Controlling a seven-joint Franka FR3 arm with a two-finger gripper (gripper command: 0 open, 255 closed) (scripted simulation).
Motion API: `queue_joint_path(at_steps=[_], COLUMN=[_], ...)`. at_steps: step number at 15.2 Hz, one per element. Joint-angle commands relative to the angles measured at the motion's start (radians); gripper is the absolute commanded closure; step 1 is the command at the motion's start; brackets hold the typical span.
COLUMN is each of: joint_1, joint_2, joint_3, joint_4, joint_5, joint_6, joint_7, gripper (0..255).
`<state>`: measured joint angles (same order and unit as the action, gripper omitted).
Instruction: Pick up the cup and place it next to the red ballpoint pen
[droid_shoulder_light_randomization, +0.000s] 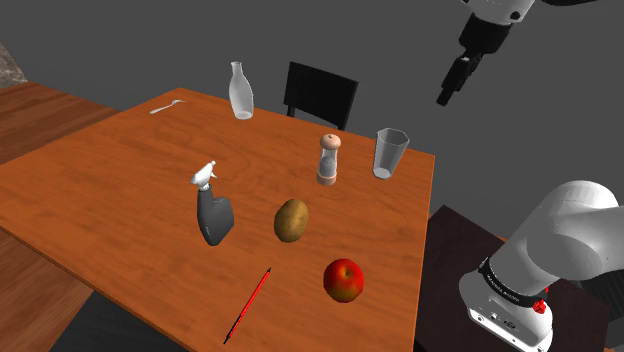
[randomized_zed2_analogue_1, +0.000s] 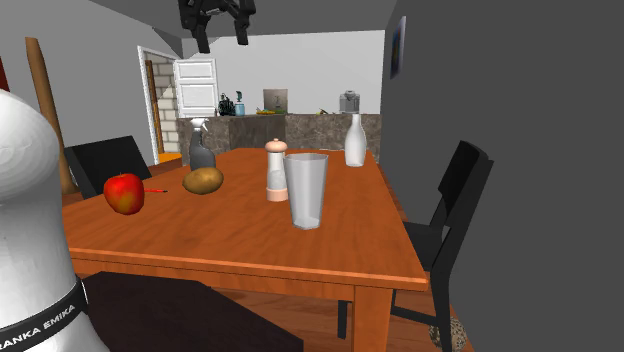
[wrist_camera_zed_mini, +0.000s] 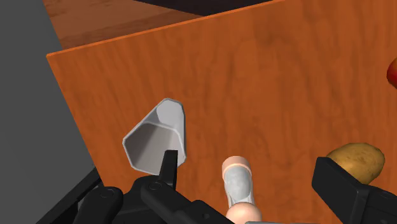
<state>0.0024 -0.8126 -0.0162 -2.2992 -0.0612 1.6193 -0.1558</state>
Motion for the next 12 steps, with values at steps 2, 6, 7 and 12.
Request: queue_joint_path(at_steps=[2, 6, 7, 12], joint_1=[-0.001, -0.008, -0.01, -0.02], joint_2=[0.022, 0.12, 0.147, 0.298], joint_3=[-0.001, -0.003, -0.004, -0.007], joint_4=[-0.013, -0.054, -0.061, -0.079], joint_5=[-0.004, -0.019, -0.023, -0.044], joint_6=[0.029, 0.143, 0.171, 0.308], joint_7=[0.001, 0.008, 0.01, 0.021], gripper=[0, 0, 0, 0])
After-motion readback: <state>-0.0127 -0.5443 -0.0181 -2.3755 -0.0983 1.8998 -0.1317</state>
